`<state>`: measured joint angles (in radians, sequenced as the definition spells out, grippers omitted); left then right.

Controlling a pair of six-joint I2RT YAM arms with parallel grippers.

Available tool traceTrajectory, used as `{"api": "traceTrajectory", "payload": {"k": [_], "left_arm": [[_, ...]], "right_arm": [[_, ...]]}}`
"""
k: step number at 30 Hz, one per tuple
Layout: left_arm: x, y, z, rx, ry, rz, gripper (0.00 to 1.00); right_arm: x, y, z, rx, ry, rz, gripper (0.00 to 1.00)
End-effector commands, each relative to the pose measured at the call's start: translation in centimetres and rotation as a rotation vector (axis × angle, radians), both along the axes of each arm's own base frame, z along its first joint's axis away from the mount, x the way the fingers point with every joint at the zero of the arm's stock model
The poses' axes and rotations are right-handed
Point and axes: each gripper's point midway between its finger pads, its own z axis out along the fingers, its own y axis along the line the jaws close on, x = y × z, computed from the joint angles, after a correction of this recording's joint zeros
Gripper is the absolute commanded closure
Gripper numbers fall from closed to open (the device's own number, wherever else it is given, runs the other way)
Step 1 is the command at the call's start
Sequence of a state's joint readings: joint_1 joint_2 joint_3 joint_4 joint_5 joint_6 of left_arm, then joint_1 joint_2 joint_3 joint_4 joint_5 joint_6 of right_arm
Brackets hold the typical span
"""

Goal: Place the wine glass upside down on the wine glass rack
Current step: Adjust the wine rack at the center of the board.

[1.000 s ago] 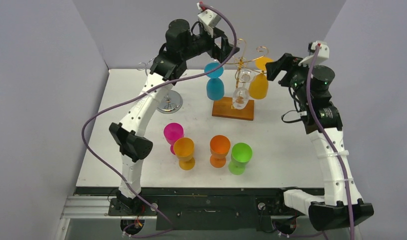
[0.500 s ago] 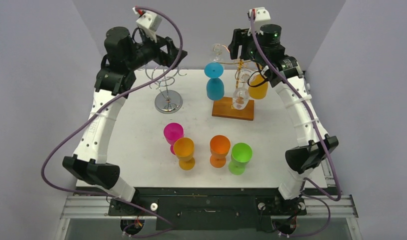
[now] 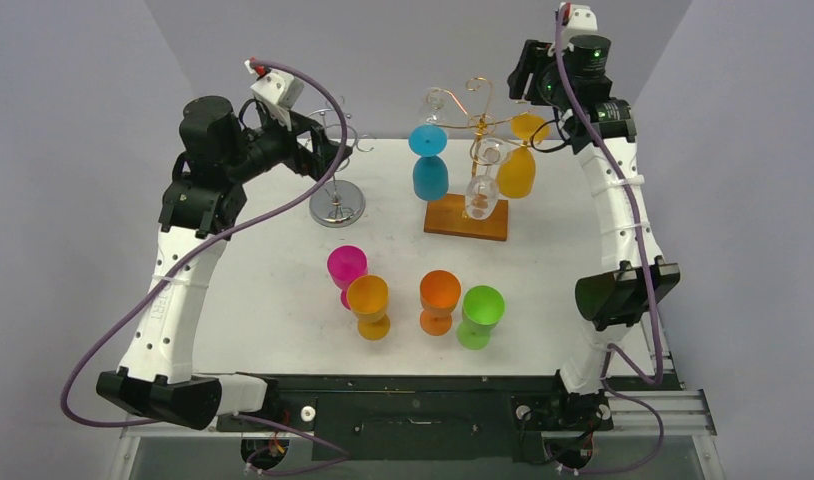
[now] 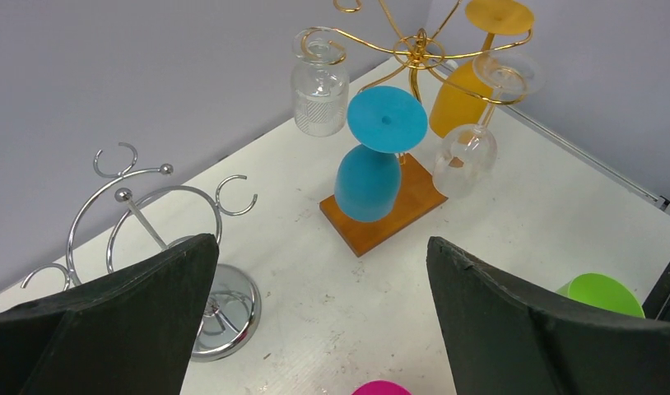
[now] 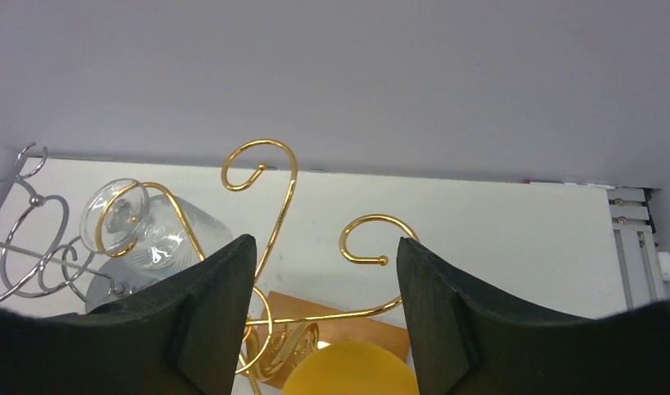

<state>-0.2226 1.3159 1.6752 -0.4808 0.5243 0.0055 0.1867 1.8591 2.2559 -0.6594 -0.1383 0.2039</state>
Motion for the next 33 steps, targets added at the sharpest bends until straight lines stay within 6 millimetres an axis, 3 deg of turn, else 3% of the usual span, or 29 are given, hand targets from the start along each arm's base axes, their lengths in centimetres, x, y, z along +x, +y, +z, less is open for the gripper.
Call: {"api": "traceTrajectory", "payload": {"k": [1, 8, 13, 20, 23, 29, 33], "left_arm": [[-1.2, 0.1, 0.5, 0.011, -0.03, -0.028, 0.04], [-1.2, 0.0, 0.1, 0.012, -0.02, -0.033, 0.03], [-1.2, 0.1, 0.1, 0.015, -0.026, -0.032, 0.03], [-1.0, -0.1, 0.1, 0.001, -0.021, -0.035, 0.02], [-0.8, -0.3, -0.1, -0.004, -0.011, -0.036, 0.02], [-0.7, -0.2, -0.2, -0.005, -0.009, -0.031, 0.02], [-0.9, -0.2, -0.3, -0.003, -0.01, -0.031, 0.02]], "right_arm": [[1.1, -0.3, 1.7, 0.095, -0.046, 0.008, 0.41], [3.3, -1.6, -1.2, 0.307, 0.028, 0.052, 0.5], [4.3, -2.5, -1.6, 0.362, 0.025, 0.06, 0.52], [4.5, -3.2, -2.4, 0.358, 0.031, 0.048, 0.51], [4.5, -2.5, -3.4, 0.394, 0.059, 0.076, 0.58], [4.1, -3.6, -5.1, 0.432, 0.089, 0.068, 0.71], [3.5, -3.7, -4.7, 0.453, 0.075, 0.068, 0.74]]}}
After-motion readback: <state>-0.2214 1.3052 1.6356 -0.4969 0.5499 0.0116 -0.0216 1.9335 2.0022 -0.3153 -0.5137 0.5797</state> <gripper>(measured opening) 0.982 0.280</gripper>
